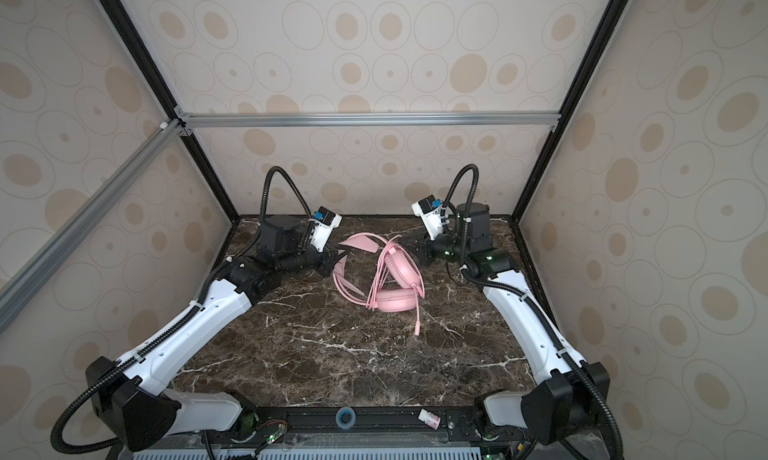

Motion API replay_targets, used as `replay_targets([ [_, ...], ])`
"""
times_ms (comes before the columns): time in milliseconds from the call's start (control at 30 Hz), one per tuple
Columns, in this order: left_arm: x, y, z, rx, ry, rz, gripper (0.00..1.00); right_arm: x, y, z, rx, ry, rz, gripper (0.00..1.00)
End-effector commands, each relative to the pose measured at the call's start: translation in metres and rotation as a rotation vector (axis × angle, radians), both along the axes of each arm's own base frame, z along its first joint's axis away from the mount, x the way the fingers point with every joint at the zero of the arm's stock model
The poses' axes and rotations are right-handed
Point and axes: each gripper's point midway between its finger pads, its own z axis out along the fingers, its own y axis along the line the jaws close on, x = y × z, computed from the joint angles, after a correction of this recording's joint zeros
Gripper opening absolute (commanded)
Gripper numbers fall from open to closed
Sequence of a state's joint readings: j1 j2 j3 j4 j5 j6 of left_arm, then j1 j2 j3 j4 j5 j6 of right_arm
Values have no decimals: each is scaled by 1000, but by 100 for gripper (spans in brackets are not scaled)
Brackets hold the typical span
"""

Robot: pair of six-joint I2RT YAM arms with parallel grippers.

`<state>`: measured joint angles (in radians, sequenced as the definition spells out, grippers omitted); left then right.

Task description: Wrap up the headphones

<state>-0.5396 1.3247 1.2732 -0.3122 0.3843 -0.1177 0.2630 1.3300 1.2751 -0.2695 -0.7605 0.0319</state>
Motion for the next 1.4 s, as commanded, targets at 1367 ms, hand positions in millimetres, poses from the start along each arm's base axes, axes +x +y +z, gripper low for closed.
replay_targets([
  [1367,21,41,-45,-250,148,335,0,8,43,-154,186,437,82,24],
])
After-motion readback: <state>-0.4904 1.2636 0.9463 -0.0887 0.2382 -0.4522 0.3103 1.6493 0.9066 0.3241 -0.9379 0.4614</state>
